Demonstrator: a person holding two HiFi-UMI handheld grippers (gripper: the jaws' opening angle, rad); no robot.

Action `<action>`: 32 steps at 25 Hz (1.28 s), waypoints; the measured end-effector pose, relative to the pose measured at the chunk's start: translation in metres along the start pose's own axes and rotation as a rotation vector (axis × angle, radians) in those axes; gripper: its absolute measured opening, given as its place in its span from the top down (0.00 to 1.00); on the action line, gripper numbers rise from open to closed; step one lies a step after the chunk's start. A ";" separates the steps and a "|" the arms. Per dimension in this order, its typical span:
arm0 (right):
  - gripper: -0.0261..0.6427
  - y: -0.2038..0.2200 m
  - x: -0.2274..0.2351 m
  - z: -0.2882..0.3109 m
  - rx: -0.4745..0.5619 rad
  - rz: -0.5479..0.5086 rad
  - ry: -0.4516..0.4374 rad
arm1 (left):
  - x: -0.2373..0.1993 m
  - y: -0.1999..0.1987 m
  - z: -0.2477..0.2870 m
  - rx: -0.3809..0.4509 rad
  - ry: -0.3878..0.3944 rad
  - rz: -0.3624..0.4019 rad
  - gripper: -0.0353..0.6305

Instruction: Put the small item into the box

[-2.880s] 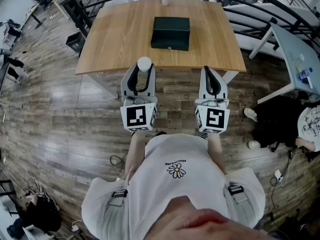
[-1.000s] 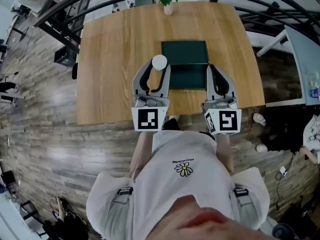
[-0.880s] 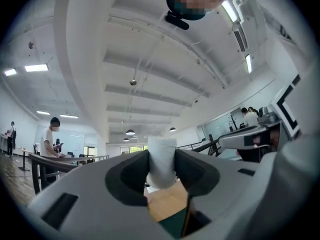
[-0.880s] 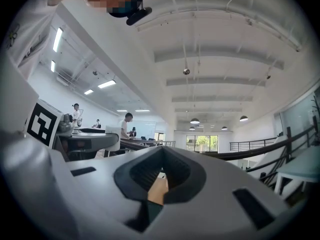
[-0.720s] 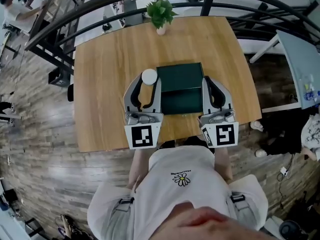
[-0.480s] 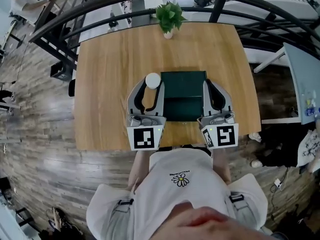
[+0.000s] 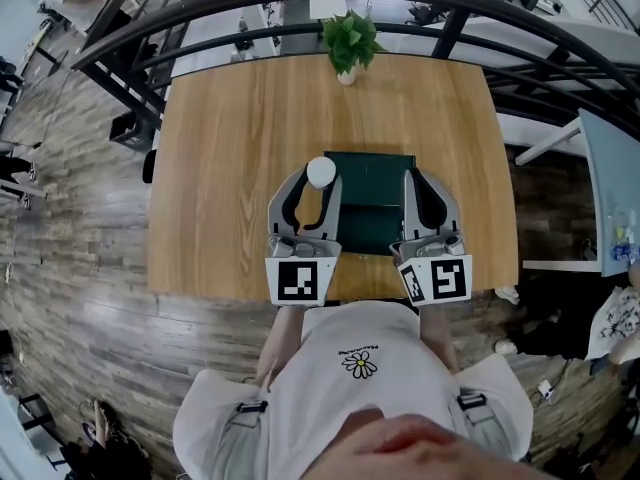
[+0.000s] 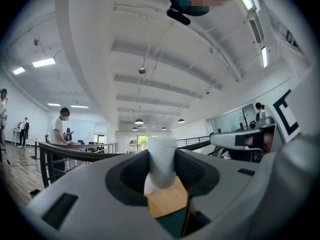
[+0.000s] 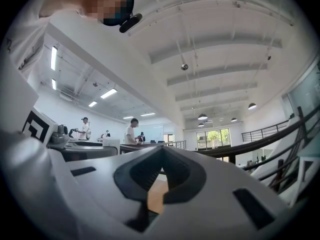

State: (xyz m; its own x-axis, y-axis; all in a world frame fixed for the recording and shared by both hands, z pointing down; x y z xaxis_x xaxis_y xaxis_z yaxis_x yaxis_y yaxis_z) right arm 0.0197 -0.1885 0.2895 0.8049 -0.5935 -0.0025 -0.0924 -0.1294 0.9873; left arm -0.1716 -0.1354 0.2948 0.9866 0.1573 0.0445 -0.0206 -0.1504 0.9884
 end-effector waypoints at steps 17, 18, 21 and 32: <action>0.95 0.007 0.018 -0.015 -0.016 -0.002 -0.047 | 0.017 0.009 0.026 -0.147 0.181 0.163 0.69; 0.95 0.008 0.019 -0.018 -0.024 -0.005 -0.047 | 0.021 0.016 0.029 -0.192 0.213 0.172 0.69; 0.95 0.011 0.021 -0.028 -0.054 -0.026 -0.045 | 0.034 0.038 0.038 -0.374 0.330 0.234 0.69; 0.95 0.036 0.045 -0.064 -0.156 0.053 0.054 | 0.074 0.130 0.032 -0.834 0.714 0.530 0.69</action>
State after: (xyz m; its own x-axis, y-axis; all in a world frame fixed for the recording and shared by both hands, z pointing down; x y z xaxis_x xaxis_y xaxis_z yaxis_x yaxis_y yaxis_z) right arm 0.0902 -0.1688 0.3350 0.8321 -0.5518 0.0551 -0.0472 0.0286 0.9985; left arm -0.0956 -0.1747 0.4216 0.5190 0.8073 0.2808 -0.7503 0.2729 0.6021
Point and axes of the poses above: the fingertips, and each gripper's own axes: z forward along the fingers, x to its right, y out of its underside, the point moved 8 cm from there along -z, backward along the fingers, and after that the axes turned 3 degrees about y, right-handed, at the moved point
